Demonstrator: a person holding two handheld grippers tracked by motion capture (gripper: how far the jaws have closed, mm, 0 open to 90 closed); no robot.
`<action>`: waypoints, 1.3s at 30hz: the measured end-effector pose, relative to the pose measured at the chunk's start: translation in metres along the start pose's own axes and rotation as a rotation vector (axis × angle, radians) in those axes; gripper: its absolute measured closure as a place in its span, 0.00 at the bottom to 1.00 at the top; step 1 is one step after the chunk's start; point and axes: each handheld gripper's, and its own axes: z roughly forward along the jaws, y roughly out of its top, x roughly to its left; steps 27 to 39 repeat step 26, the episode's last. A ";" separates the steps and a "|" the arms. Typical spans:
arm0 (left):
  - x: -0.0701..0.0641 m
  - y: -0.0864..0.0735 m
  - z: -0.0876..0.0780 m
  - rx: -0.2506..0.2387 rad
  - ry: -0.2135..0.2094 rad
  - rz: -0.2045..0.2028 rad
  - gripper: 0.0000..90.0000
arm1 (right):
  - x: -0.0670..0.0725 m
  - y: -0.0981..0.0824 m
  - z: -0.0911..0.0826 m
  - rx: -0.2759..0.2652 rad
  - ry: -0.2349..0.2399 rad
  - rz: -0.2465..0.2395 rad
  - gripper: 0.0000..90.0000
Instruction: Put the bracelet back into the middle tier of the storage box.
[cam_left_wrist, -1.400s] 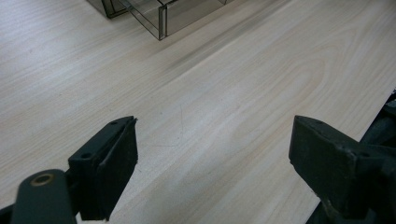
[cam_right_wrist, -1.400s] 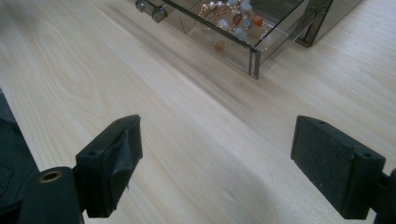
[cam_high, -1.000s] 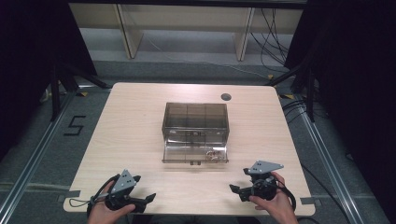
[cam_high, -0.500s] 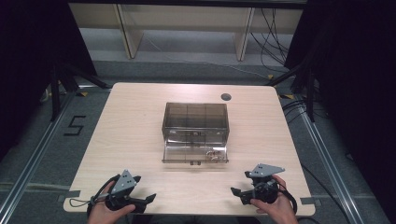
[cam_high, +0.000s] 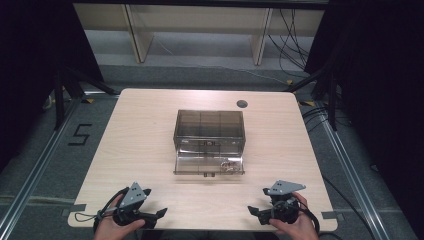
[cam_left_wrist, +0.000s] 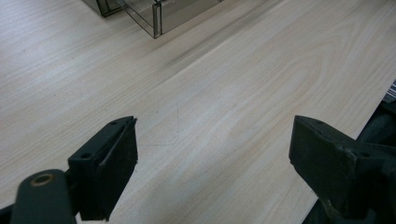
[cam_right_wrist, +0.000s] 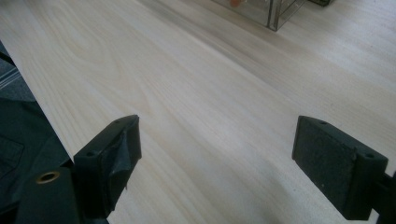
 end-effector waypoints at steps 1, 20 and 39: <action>0.000 0.000 0.000 0.001 0.000 0.001 0.17 | 0.000 -0.001 0.000 -0.003 -0.007 -0.005 0.19; -0.001 0.000 0.000 0.004 0.002 0.000 0.17 | 0.006 -0.014 -0.005 0.017 -0.008 0.026 0.19; -0.001 0.000 0.001 0.005 -0.001 -0.004 0.17 | 0.003 -0.015 -0.004 0.020 -0.015 0.025 0.19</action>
